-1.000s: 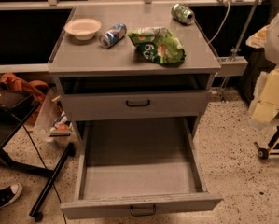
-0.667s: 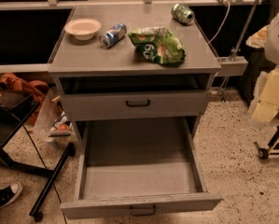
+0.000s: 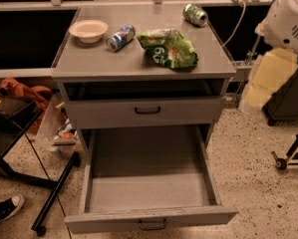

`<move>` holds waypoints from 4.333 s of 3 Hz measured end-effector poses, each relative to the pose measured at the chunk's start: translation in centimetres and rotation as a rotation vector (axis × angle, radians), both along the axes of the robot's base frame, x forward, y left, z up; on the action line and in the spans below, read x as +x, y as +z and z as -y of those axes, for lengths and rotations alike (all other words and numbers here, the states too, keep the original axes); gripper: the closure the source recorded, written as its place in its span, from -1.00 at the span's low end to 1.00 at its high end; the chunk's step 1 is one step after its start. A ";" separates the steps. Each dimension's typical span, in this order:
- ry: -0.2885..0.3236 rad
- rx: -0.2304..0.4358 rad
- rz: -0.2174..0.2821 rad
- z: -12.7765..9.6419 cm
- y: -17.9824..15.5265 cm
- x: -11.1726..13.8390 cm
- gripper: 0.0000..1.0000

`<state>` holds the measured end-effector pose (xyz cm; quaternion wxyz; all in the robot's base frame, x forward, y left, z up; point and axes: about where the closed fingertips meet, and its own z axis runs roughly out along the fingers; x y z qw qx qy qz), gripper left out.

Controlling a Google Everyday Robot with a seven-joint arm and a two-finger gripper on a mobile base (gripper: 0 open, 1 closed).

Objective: Place redbull can into middle drawer

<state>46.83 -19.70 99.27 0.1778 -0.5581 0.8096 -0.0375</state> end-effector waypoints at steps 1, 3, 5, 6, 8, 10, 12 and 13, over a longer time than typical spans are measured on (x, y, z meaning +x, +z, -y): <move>-0.080 0.049 0.015 -2.2 0.7 1.9 -1.00; -0.188 0.268 0.032 -8.5 1.4 6.1 -1.00; -0.212 0.357 0.045 -11.3 2.7 8.9 -1.00; -0.269 0.372 0.067 -11.7 2.7 11.0 -1.00; -0.388 0.515 0.108 -16.3 2.2 19.2 -1.00; -0.570 0.569 0.122 -20.5 0.5 25.0 -1.00; -0.651 0.561 0.143 -22.5 0.0 28.2 -1.00; -0.672 0.569 0.137 -22.4 -0.8 29.0 -1.00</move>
Offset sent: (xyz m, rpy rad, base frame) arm 0.0631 0.0859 0.0090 0.2893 -0.0340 -0.2454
